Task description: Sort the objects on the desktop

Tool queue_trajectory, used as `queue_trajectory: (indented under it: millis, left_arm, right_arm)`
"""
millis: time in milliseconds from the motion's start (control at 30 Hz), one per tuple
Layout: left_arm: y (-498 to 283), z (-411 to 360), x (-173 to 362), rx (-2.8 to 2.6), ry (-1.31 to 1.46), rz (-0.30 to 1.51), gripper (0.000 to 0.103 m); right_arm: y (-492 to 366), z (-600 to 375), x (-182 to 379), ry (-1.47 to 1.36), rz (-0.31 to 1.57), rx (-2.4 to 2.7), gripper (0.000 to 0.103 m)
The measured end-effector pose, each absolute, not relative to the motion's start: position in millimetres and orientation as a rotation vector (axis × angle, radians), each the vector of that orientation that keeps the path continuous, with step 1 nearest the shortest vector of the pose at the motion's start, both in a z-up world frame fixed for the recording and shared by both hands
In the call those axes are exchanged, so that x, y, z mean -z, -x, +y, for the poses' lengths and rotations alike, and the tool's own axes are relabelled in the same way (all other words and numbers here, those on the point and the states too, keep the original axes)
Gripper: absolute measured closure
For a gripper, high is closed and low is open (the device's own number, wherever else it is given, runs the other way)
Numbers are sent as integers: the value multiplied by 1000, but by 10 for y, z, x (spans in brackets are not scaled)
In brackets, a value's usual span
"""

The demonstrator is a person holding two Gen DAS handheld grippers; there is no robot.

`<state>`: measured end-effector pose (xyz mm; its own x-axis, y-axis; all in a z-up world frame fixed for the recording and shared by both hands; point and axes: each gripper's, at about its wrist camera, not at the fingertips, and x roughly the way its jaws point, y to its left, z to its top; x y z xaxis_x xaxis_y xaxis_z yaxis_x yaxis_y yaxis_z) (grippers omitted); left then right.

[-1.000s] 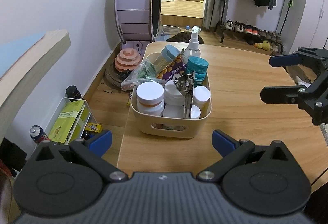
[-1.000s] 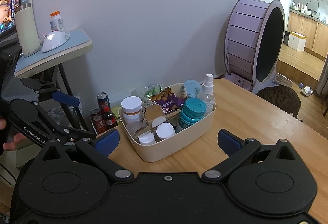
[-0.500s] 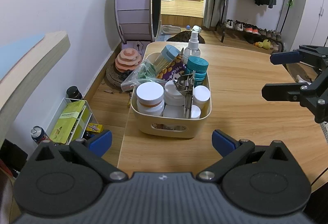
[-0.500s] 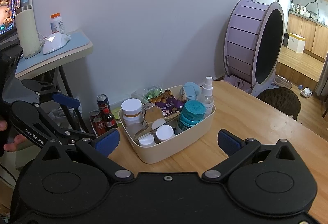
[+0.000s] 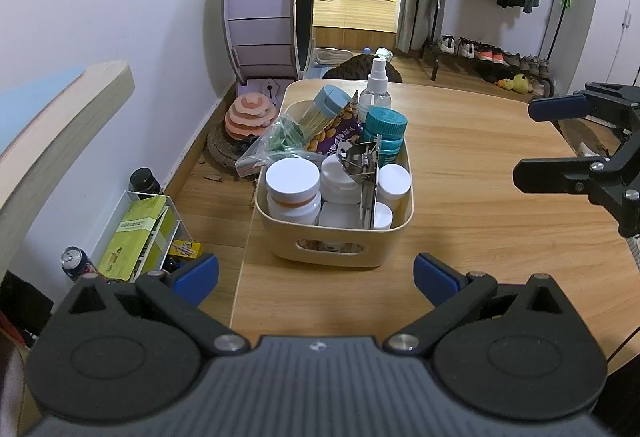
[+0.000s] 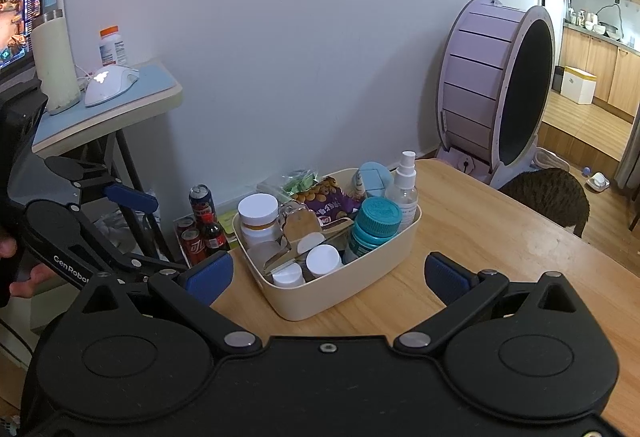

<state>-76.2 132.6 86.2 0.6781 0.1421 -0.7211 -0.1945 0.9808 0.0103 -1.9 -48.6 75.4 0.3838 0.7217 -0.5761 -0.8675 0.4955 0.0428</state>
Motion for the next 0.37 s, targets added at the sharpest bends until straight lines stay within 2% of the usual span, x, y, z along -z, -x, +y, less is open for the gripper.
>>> queue_trajectory:
  millis: [367]
  left_arm:
    - [745,1394,-850,-185,65,804,0]
  right_arm:
    - [25,-494,-759,284,576,-1031,0]
